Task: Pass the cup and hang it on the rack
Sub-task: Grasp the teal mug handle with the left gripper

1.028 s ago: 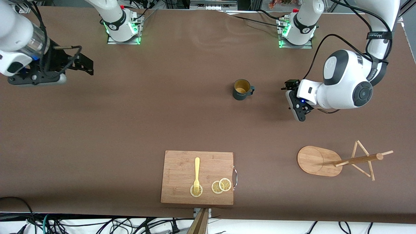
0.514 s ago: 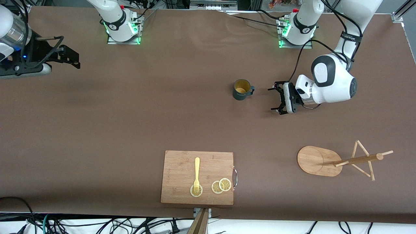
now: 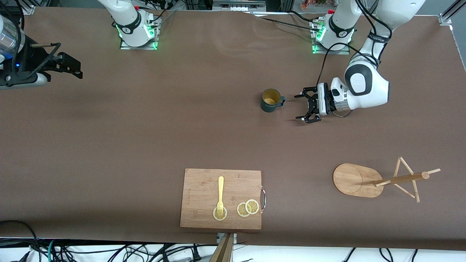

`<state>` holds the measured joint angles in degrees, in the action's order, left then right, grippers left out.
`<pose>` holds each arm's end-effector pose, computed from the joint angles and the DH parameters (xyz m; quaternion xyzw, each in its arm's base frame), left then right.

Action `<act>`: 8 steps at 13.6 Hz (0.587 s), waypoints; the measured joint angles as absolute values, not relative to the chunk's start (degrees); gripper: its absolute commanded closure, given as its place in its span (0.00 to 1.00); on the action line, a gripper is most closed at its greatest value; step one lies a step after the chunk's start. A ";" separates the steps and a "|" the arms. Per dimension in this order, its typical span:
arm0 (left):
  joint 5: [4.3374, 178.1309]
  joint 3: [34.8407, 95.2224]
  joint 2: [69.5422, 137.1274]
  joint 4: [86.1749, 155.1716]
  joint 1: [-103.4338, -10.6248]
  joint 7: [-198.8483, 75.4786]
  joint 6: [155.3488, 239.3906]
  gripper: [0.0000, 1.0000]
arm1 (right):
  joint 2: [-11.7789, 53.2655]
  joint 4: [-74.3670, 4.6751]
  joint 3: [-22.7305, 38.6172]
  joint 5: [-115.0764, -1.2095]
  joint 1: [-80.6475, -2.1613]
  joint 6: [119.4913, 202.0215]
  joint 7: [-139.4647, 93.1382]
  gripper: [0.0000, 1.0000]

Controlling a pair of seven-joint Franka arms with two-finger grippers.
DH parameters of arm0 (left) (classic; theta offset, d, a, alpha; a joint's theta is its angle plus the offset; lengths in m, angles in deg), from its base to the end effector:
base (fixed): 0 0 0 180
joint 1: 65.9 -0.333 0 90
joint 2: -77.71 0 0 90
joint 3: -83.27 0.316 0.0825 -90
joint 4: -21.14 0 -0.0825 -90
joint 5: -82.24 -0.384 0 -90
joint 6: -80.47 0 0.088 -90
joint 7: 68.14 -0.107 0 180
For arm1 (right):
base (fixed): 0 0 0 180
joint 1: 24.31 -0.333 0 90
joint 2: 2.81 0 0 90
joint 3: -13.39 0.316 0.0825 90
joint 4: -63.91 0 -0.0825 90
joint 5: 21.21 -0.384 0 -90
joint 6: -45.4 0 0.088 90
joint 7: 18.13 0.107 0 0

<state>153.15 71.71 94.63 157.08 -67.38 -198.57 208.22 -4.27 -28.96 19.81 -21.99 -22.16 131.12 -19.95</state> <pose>0.4601 -0.1159 0.1870 0.6816 -0.5867 0.2507 0.3582 0.5357 0.0423 0.6087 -0.9973 -0.0531 0.0498 0.0043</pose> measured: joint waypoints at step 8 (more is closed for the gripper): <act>165.66 71.70 98.99 160.01 -67.33 -217.41 208.38 0.00 | -0.86 -25.62 19.80 -22.00 -22.12 132.06 -20.17 0.00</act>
<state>165.66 71.70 98.99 160.01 -67.33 -217.41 208.38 -0.86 -25.62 19.80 -22.00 -22.12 132.06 -20.17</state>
